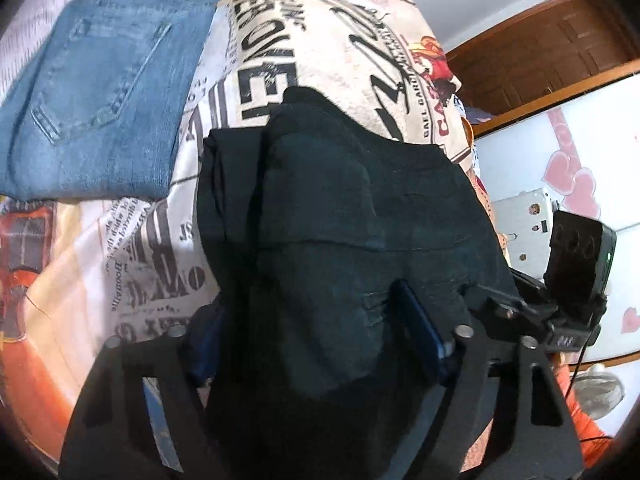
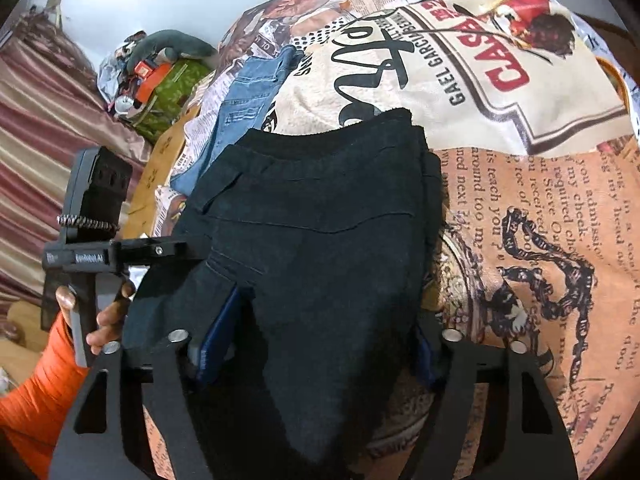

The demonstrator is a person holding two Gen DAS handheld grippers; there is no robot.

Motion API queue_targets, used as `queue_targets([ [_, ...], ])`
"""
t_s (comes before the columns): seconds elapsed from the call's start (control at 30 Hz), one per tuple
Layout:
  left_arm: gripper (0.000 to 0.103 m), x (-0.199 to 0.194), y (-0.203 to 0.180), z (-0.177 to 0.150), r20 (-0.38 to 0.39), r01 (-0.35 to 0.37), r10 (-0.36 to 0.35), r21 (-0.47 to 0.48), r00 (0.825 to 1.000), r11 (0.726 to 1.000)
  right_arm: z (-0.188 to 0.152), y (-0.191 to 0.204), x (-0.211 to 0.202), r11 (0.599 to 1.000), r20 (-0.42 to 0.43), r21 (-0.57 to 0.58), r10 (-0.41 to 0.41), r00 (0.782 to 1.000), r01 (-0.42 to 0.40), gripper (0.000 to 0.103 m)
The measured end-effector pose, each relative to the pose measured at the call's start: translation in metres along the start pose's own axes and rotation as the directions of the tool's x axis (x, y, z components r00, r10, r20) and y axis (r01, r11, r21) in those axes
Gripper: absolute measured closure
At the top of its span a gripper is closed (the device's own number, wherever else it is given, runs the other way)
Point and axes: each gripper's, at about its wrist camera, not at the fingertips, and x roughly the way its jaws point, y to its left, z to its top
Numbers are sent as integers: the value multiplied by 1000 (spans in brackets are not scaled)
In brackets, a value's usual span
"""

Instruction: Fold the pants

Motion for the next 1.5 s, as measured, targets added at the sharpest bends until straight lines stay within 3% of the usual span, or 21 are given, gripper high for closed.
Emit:
queue_targets([
  [0.2,52,-12,-18,-5,45,-75,72,62,996,995,-2,6,-8,1000,20,7,-29,999,28,59],
  [0.23,54,-15,-20,-5,53,-84,80,70,995,994,-1,8,-11,999,27,4,-41,999,41,66],
  [0.37,64,-27,-30,-11,79,-105,96,116,992,988,1,18,-23,998,54,-20,-51,997,52,74],
  [0.7,72,-75,-52,-20,218,-171,127,200,968,965,8,56,-46,989,133,-117,-71,989,87,80],
  [1.03,72,-148,-34,4,402,-296,201,190,893,936,50,106,-39,975,216,-206,-43,976,88,80],
  [1.2,72,-176,-9,33,495,-376,247,180,833,909,83,129,-14,970,238,-231,-20,971,76,81],
  [1.37,73,-183,27,68,531,-414,290,128,796,901,114,147,22,970,247,-232,-11,969,70,80],
  [1.5,73,-179,61,92,541,-434,319,96,778,896,138,154,55,972,230,-229,3,973,52,81],
])
